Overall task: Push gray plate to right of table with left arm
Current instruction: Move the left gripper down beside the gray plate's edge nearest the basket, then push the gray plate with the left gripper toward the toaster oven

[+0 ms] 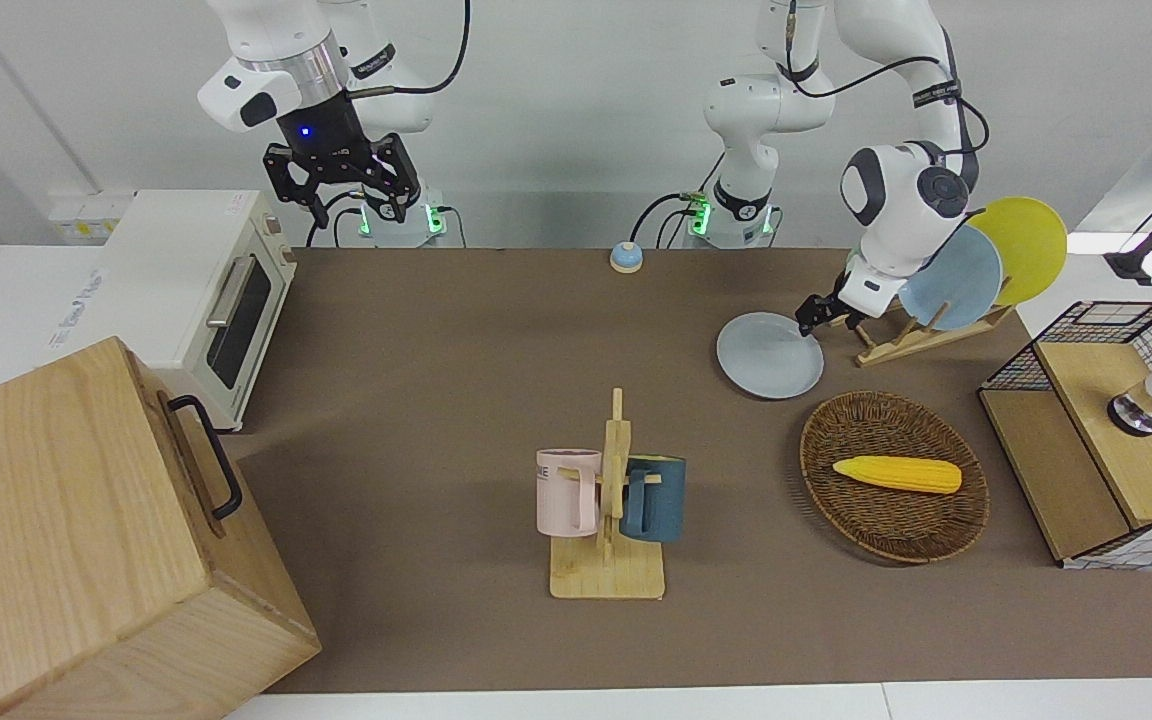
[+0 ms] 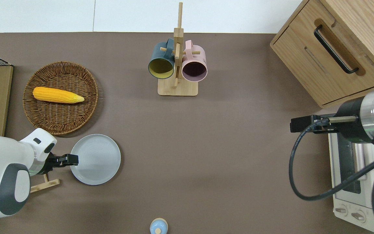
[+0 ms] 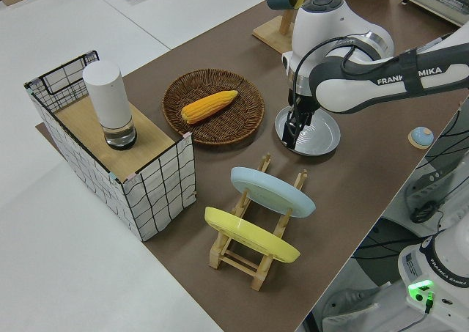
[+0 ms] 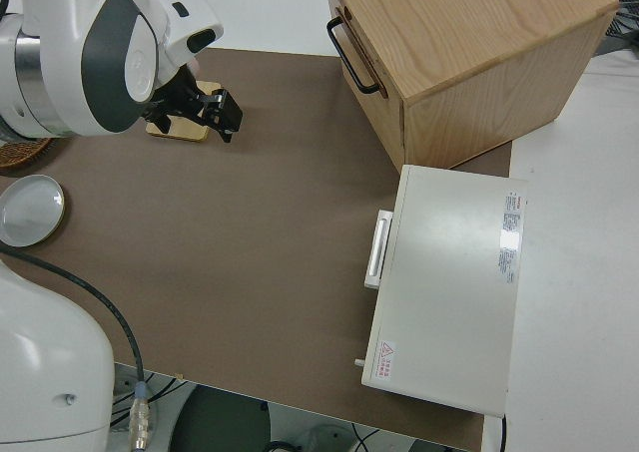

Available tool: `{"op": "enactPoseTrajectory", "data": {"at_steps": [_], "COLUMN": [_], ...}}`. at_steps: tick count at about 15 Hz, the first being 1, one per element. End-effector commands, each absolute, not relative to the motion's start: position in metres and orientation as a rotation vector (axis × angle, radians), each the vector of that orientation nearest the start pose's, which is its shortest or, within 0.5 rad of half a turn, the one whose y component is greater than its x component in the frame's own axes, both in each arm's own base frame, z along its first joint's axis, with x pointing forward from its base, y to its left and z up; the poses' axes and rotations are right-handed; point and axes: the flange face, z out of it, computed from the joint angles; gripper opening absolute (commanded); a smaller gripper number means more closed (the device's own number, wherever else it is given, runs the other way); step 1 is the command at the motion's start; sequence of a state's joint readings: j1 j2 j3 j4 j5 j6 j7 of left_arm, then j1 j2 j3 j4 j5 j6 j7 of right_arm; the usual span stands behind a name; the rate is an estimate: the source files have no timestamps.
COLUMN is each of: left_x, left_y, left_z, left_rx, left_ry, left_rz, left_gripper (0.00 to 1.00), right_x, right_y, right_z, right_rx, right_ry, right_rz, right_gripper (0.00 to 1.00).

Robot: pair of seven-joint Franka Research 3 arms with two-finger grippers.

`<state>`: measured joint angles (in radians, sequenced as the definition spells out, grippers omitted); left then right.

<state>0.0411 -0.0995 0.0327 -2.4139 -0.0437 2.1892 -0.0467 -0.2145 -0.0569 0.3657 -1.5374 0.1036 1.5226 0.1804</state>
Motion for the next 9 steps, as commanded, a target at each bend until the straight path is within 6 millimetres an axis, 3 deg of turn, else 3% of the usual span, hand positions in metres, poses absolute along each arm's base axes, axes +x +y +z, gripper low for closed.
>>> {"op": "enactPoseTrajectory", "data": {"at_steps": [1,9], "left_x": [0.452,0.454], "left_y": [0.035,0.034], "left_z": [0.319,0.297], "left_rx": [-3.17,-3.167], "left_ry": [-0.221,-0.221], "left_rz": [0.181,0.203], "left_gripper": [0.96,0.82], "right_x": [0.525,0.525], "right_y": [0.098,0.098], "right_z": [0.668,0.668], "right_rx": [-3.035,-3.035], "right_ry": [0.038,0.038], "right_rz": [-0.036,-0.036], "right_gripper": [0.996,0.996]}}
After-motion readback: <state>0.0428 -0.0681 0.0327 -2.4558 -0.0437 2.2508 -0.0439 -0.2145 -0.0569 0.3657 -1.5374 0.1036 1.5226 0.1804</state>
